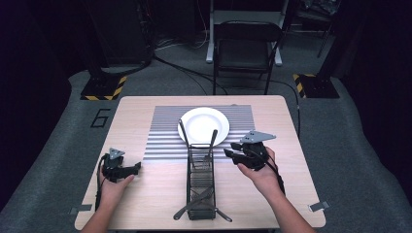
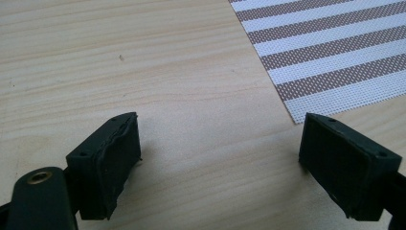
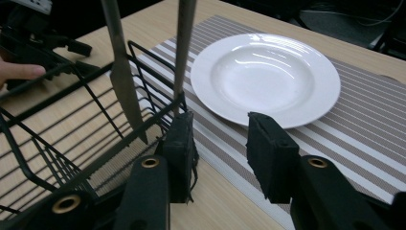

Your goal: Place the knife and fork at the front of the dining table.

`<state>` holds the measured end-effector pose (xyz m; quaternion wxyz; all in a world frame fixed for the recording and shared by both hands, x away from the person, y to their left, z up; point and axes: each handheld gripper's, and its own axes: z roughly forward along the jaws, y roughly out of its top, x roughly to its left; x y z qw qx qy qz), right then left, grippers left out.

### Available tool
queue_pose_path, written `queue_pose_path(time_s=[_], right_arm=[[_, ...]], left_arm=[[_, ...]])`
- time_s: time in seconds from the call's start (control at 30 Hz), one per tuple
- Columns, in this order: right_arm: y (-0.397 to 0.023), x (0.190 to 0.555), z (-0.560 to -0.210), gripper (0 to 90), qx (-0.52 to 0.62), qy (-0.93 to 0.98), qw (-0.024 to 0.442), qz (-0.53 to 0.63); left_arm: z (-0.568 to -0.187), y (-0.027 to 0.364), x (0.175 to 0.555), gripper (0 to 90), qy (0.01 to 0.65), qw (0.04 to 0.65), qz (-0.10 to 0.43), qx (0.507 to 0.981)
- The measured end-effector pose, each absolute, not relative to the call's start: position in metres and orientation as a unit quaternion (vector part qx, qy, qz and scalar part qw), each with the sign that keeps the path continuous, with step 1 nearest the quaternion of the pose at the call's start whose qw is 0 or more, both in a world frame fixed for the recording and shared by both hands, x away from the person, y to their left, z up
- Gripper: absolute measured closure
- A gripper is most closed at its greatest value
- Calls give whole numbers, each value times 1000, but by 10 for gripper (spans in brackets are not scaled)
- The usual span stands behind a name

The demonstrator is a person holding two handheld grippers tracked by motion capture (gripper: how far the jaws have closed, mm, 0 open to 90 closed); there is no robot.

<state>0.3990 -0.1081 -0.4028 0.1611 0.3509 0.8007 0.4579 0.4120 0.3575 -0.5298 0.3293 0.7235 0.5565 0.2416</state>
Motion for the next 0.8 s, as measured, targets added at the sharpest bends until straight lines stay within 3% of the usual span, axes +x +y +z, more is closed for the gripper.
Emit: queue_pose_path(time_s=[0.2,0.8], right_arm=[[-97,403,-401,663,339,801,146,472],[-71,418,-407,677,331,802,125,480]], left_arm=[[-530,358,412,138,557,329,242,724],[-530,358,412,138,556,329,242,724]])
